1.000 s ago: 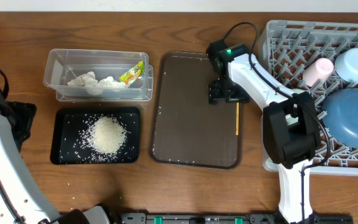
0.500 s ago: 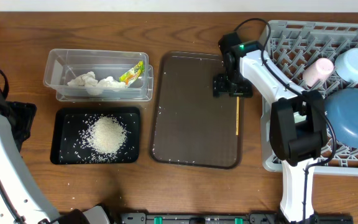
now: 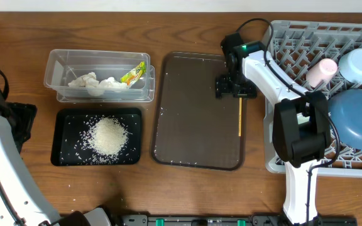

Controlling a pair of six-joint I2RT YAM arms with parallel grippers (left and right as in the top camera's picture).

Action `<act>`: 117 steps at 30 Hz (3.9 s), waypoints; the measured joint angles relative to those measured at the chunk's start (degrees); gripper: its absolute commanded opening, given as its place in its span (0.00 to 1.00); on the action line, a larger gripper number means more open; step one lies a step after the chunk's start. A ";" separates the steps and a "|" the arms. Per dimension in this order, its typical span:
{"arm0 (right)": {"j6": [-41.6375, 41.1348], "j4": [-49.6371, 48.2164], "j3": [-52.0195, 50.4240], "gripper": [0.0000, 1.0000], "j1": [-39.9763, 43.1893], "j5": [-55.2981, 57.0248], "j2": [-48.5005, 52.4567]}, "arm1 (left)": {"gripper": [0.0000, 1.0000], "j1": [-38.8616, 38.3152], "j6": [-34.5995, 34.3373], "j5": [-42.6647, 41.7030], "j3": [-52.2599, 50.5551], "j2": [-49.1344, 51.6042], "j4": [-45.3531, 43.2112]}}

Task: Sort waste into correct bins and load items into the dishwasher rack

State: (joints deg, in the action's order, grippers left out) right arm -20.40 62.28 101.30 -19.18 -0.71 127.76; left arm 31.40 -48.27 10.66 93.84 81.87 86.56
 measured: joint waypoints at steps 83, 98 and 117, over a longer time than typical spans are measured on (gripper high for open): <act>19.87 21.38 20.87 0.43 22.53 -15.74 -4.44 | 0.94 0.00 0.00 0.00 0.00 0.00 0.00; 19.82 34.49 16.33 0.33 17.79 -17.27 -31.93 | 0.94 0.00 0.00 0.02 0.00 0.00 0.00; 19.54 23.02 -25.94 0.99 11.69 -16.22 -75.03 | 0.94 0.00 0.00 0.00 -0.02 0.00 0.00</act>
State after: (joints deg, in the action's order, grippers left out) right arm -0.86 85.30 75.35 -7.49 -16.93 52.73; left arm 31.40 -48.27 10.66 93.82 81.87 86.56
